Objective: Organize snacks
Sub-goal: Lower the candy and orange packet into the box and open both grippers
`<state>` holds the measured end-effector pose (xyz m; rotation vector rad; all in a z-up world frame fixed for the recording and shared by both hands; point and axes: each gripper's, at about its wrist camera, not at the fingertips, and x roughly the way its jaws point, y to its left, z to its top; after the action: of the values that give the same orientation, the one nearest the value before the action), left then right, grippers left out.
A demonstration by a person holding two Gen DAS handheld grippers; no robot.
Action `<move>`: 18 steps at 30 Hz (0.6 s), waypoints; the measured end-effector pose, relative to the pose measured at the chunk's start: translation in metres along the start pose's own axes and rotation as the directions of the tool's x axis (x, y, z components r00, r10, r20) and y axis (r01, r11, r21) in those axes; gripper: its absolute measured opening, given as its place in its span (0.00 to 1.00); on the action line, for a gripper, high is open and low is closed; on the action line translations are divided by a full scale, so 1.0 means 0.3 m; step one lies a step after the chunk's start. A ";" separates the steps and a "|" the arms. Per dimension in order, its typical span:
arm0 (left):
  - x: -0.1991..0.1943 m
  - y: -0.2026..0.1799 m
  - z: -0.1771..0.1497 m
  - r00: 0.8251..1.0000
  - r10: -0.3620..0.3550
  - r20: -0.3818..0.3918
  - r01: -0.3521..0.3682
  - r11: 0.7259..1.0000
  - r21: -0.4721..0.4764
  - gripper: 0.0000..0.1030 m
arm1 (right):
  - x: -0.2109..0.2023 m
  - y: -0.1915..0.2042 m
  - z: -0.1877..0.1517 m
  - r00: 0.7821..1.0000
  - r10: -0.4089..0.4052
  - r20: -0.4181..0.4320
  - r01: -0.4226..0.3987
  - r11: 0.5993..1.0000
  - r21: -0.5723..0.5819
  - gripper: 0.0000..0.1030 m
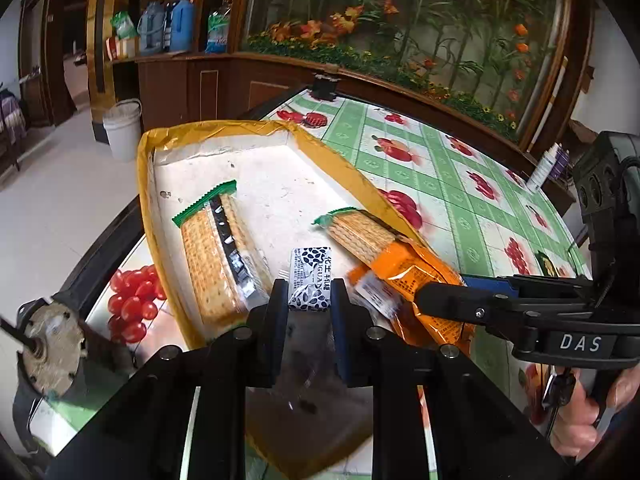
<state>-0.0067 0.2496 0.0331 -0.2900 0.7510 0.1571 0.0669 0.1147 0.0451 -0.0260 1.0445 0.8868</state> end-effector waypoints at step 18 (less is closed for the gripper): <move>0.029 -0.002 0.004 1.000 0.018 0.024 -0.018 1.000 0.000 0.17 | 0.165 0.001 0.119 1.000 0.000 0.013 -0.001 0.996 0.089 0.41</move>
<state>0.0006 0.2499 0.0281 -0.2806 0.7301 0.1772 0.1029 0.1604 0.0269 0.0552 1.0708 0.8392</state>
